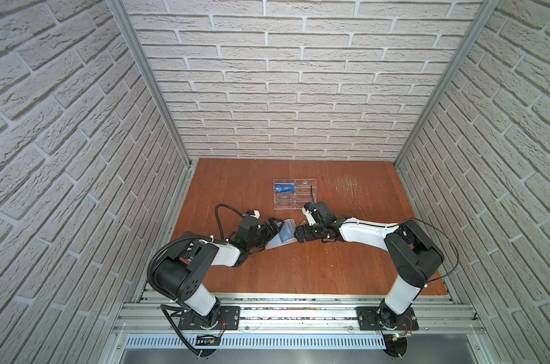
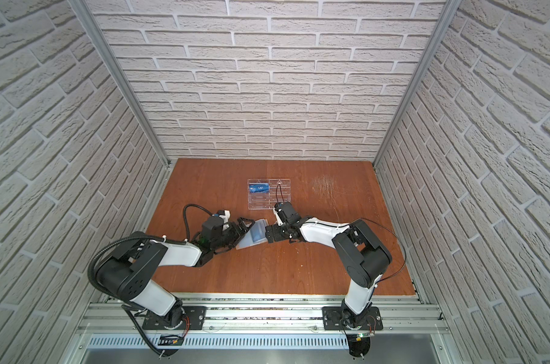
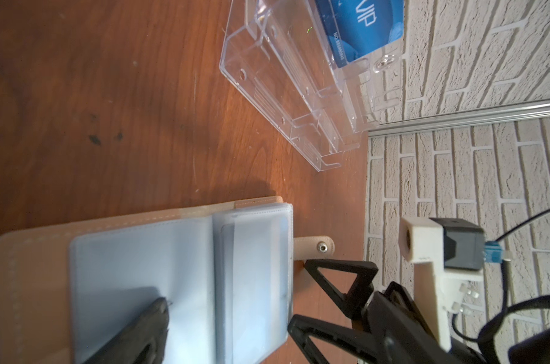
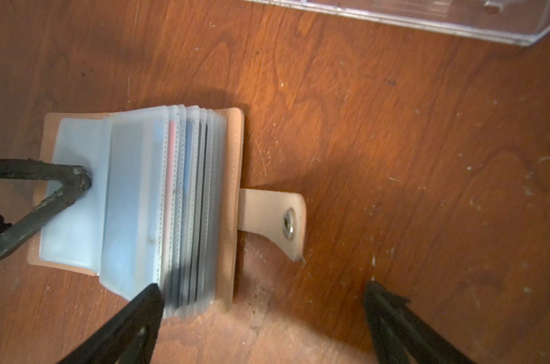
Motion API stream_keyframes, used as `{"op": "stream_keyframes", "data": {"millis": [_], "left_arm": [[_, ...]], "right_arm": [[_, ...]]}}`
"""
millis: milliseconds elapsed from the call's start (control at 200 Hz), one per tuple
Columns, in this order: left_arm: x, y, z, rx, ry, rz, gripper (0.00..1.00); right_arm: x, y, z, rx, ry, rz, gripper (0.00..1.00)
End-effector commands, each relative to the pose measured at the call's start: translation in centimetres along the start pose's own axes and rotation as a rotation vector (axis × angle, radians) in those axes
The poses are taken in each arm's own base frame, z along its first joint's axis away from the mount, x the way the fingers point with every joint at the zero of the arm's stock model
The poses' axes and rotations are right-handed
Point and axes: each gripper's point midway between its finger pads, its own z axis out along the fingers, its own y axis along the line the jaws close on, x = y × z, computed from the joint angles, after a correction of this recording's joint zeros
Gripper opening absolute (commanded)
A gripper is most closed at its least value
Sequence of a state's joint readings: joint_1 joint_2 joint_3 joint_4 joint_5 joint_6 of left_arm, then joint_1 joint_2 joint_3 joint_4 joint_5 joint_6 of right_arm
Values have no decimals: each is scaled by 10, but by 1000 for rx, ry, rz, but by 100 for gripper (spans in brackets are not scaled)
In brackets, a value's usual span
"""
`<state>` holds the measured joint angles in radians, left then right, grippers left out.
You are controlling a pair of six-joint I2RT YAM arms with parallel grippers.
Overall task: Take the credit cards out of the card holder
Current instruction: Flip over the card slot in the card holder.
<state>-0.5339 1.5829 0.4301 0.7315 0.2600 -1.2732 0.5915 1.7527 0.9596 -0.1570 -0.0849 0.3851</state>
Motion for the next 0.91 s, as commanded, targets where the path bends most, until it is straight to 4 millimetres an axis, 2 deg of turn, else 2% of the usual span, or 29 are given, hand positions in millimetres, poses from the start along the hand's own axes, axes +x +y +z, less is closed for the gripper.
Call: {"op": "stream_keyframes", "data": {"millis": [0, 230, 900], "left_arm": [[10, 17, -4, -57, 22, 15, 98], [9, 15, -3, -55, 20, 17, 98], [16, 19, -1, -59, 30, 19, 98]], "right_arm": [[-2, 0, -4, 19, -1, -17, 100], [-2, -2, -2, 31, 0, -18, 100], [0, 11, 1, 6, 6, -43, 100]]}}
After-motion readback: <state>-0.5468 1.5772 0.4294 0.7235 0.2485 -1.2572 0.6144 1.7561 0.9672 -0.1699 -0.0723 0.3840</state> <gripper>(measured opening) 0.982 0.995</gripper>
